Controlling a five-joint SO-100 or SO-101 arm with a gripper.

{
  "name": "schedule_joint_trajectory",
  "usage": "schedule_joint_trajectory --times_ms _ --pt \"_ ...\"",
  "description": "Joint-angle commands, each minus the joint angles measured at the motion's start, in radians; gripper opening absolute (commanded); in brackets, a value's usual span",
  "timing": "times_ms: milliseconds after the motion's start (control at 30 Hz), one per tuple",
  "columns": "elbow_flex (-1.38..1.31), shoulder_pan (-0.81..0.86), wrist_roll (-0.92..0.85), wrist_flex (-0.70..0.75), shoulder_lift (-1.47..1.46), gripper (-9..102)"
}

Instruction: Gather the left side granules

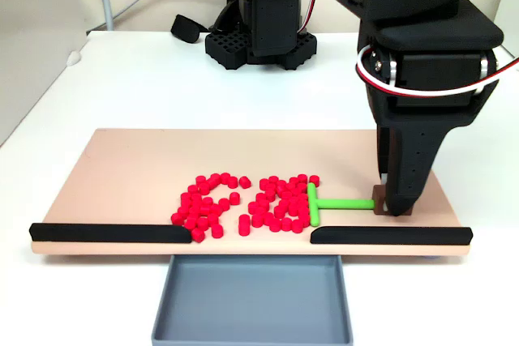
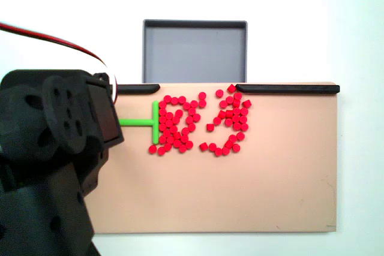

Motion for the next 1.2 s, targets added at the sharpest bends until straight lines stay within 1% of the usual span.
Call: schedule_joint_trajectory --times_ms 0,1167 --pt "-0.003 0.015 -0.012 -0.002 0.023 0" --pt "-0.002 0.043 -0.066 -0.002 0.029 0"
